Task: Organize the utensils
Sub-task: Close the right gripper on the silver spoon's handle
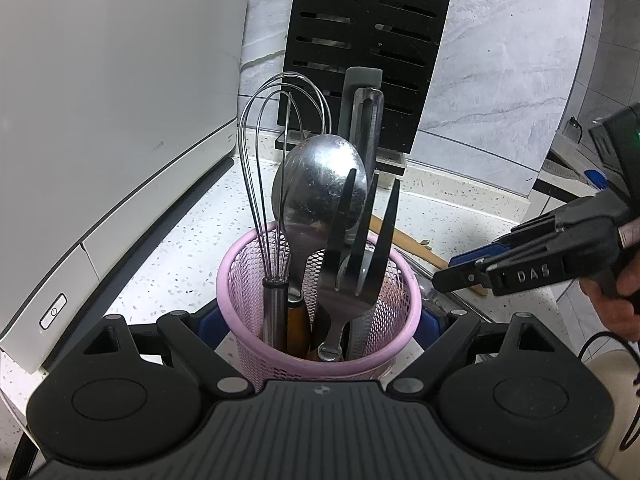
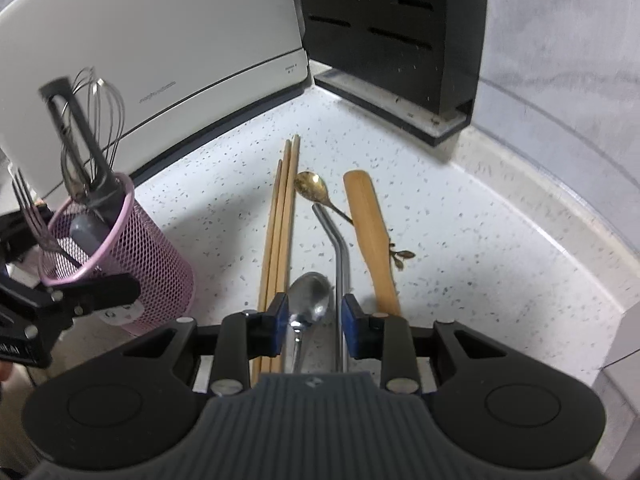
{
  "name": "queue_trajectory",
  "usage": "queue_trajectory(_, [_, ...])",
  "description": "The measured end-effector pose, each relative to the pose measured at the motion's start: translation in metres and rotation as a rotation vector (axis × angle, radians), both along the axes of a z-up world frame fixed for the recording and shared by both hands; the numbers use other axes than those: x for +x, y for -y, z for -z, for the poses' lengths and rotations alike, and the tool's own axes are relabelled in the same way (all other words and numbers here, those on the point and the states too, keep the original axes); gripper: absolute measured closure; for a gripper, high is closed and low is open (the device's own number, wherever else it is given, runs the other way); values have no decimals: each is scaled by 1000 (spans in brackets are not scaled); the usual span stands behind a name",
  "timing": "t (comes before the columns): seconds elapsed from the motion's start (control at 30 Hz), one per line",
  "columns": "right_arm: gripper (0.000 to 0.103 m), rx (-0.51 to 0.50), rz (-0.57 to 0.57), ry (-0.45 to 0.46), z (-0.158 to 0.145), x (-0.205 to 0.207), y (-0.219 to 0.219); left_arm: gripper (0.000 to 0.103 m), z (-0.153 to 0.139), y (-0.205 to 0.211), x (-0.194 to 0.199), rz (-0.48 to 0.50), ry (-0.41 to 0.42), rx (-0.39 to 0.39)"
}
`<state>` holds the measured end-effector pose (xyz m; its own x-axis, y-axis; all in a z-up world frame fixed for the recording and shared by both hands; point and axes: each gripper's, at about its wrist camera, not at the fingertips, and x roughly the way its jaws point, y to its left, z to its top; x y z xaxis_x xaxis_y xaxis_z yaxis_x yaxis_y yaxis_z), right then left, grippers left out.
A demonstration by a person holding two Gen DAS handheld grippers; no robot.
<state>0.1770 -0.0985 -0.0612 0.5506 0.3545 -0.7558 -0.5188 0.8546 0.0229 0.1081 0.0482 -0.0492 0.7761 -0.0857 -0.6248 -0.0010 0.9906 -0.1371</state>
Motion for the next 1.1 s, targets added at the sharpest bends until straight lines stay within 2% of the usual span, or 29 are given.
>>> queue_trajectory(0.13, [76, -53, -18, 83, 1, -17, -10, 0, 0, 0, 0, -1, 0, 0])
queue_trajectory(0.23, [77, -87, -45, 103, 5, -25, -19, 0, 0, 0, 0, 0, 0, 0])
queue_trajectory(0.43, [78, -240, -82, 171, 21, -32, -34, 0, -1, 0, 0, -1, 0, -1])
queue_trajectory(0.77, [79, -317, -104, 192, 28, -26, -43, 0, -2, 1, 1, 0, 0, -2])
queue_trajectory(0.97, [77, -354, -153, 202, 29, -28, -52, 0, -2, 1, 1, -1, 1, -3])
queue_trajectory(1.1, [82, -328, -134, 175, 27, -22, -51, 0, -2, 1, 2, 0, 1, -3])
